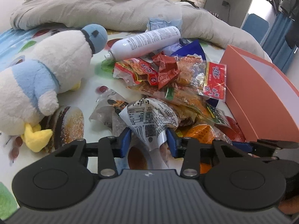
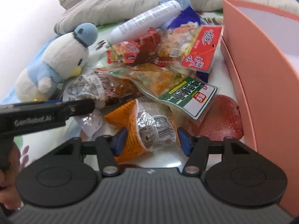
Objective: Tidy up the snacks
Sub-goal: 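Close the left tool on the white printed snack bag while the right tool grasps the orange-wrapped snack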
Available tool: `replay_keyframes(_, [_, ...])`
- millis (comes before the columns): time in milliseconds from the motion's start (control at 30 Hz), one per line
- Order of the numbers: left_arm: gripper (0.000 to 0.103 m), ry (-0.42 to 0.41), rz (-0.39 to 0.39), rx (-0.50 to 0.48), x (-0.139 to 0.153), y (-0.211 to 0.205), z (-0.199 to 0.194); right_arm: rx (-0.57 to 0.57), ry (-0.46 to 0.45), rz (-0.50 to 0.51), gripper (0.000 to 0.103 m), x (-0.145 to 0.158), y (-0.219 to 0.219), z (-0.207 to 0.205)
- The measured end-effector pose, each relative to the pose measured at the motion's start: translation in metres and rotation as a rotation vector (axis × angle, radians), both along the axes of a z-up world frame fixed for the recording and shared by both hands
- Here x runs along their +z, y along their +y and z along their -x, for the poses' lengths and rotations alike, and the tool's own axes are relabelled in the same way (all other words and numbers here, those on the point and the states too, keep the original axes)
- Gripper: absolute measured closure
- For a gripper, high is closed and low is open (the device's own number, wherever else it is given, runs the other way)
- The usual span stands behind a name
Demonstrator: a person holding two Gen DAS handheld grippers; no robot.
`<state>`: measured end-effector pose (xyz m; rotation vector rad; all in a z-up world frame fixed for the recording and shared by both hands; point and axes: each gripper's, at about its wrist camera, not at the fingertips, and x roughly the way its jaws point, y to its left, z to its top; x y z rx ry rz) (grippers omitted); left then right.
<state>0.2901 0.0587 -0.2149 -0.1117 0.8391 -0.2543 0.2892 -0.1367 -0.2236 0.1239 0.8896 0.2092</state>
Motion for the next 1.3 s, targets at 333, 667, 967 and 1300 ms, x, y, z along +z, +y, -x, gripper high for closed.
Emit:
replay_keyframes(333, [0.071, -0.004, -0.042, 0.038, 0.019, -0.001, 0.045, 0.0, 0.004, 0.018, 0.044, 0.019, -0.005, 0.049])
replay_keyframes(667, [0.073, 0.005, -0.045, 0.09, 0.034, -0.005, 0.122, -0.013, -0.016, 0.042, 0.044, 0.032, -0.014, 0.115])
replay_keyframes(967, [0.073, 0.052, -0.024, 0.156, 0.029, -0.017, 0.175, -0.055, -0.01, 0.057, 0.044, 0.024, -0.035, 0.159])
replay_keyframes(1300, [0.026, 0.156, -0.037, 0.11, 0.026, -0.028, 0.195, -0.131, -0.018, 0.05, 0.037, 0.019, -0.059, 0.173])
